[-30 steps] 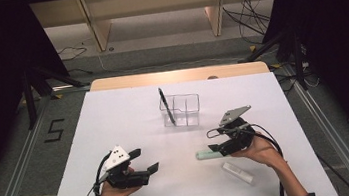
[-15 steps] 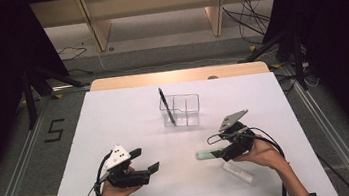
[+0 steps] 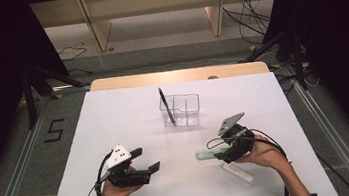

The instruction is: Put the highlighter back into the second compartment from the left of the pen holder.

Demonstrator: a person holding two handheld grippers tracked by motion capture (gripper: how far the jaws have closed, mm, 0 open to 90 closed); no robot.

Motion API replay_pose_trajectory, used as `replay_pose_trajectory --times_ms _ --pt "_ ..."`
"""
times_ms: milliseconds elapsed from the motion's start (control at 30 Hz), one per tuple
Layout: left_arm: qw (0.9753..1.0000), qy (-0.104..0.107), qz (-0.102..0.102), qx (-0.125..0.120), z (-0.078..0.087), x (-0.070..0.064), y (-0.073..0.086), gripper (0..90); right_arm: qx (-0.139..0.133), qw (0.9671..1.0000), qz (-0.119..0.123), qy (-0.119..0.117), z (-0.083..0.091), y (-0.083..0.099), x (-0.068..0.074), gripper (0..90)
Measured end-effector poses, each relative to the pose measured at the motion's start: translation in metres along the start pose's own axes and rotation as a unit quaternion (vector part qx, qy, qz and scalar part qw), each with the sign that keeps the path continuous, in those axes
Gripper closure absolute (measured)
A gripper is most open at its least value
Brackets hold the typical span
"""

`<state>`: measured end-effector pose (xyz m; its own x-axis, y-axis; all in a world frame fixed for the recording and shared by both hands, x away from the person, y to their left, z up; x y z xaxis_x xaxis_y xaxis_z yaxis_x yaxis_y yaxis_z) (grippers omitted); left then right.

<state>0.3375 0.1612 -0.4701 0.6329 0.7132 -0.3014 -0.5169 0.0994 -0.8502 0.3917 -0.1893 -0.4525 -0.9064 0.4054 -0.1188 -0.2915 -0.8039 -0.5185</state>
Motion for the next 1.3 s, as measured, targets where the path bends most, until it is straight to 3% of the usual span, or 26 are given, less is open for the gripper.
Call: replay_pose_trajectory --times_ms 900,1300 --pt "0.9999 0.004 -0.014 0.004 -0.001 -0.005 0.000 16.2 0.054 0.9967 0.059 -0.014 -0.011 0.002 0.001 44.1" --pt "0.9999 0.005 -0.015 0.005 -0.001 -0.005 0.000 16.2 0.066 0.9959 0.055 -0.028 -0.023 0.002 -0.003 53.5"
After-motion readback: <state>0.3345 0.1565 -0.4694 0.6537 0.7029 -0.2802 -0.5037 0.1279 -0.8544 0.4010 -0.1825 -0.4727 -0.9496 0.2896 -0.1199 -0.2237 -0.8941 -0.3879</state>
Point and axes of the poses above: each handheld gripper's, and its own axes: z roughly backward along the jaws, y roughly out of its underside, x roughly to its left, the point moved 1 cm from there along -z, roughly forward along the jaws, and after that the axes turned 9 degrees about z, right-handed, at the moved point
